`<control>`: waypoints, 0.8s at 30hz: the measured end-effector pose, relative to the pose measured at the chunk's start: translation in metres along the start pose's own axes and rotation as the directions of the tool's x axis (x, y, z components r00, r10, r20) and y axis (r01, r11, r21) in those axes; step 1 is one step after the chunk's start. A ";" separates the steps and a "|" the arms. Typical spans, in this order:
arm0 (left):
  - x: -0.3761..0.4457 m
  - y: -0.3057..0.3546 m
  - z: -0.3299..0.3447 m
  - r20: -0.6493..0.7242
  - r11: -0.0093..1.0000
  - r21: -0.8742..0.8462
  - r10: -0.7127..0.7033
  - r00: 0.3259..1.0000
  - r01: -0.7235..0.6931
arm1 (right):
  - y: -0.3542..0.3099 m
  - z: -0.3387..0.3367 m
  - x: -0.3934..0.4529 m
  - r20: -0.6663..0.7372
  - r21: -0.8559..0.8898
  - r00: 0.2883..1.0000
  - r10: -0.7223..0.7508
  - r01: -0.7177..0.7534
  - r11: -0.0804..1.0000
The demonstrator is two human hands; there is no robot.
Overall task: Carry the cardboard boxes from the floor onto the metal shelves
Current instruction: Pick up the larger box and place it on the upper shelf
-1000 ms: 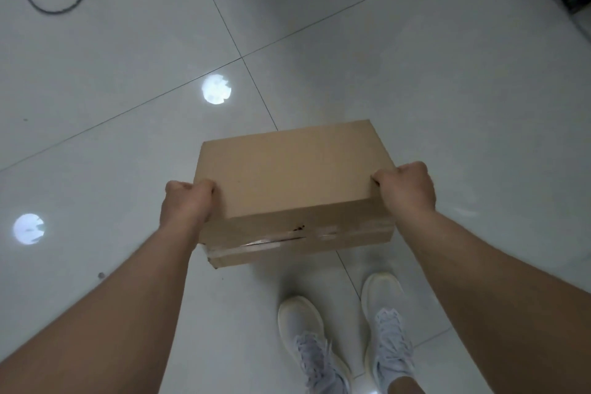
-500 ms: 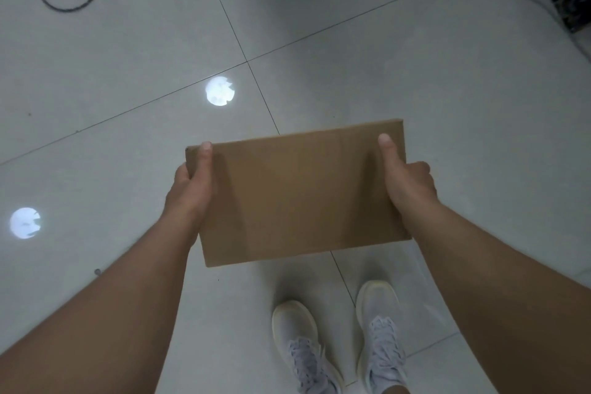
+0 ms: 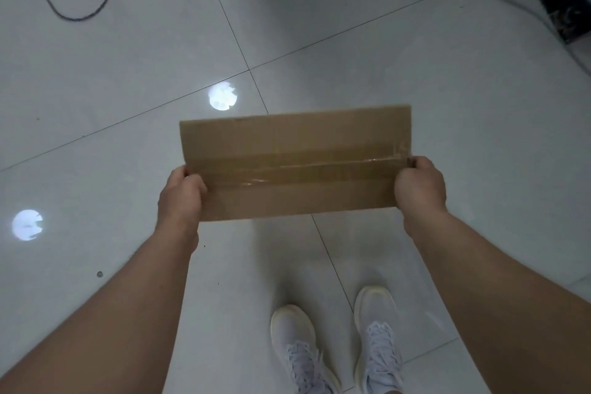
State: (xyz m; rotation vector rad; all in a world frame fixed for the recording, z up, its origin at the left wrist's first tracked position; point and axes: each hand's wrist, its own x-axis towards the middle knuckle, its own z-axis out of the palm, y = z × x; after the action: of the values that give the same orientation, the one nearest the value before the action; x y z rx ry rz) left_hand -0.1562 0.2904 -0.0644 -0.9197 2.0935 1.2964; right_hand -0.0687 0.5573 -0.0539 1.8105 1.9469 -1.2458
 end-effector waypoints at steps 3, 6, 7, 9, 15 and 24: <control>0.002 0.002 -0.004 0.015 0.993 -0.041 -0.111 0.994 0.112 | -0.006 0.000 -0.003 0.117 0.071 0.993 0.035 -0.044 0.997; 0.003 0.002 -0.003 -0.028 0.981 0.044 -0.190 0.981 0.191 | -0.009 0.001 -0.006 0.215 0.044 0.973 0.086 -0.097 0.994; 0.002 0.002 -0.003 -0.045 0.975 0.057 -0.214 0.976 0.217 | -0.008 0.002 -0.005 0.216 0.030 0.972 0.097 -0.105 0.994; 0.000 0.004 -0.003 -0.031 0.970 0.039 -0.238 0.971 0.239 | -0.006 0.000 -0.003 0.206 0.015 0.970 0.133 -0.139 0.990; -0.009 -0.008 0.003 0.079 0.985 -0.014 -0.173 0.982 0.174 | -0.005 0.001 0.001 0.147 0.050 0.986 0.079 -0.087 0.995; 0.011 -0.045 -0.015 0.119 0.992 -0.083 -0.082 0.990 0.092 | 0.014 -0.004 0.003 0.426 0.204 0.905 -0.005 -0.091 0.975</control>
State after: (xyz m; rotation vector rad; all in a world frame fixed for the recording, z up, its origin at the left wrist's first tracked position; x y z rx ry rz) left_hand -0.1301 0.2599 -0.0912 -0.9394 1.9007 1.3721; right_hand -0.0553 0.5610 -0.0592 1.4910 1.5707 -1.7274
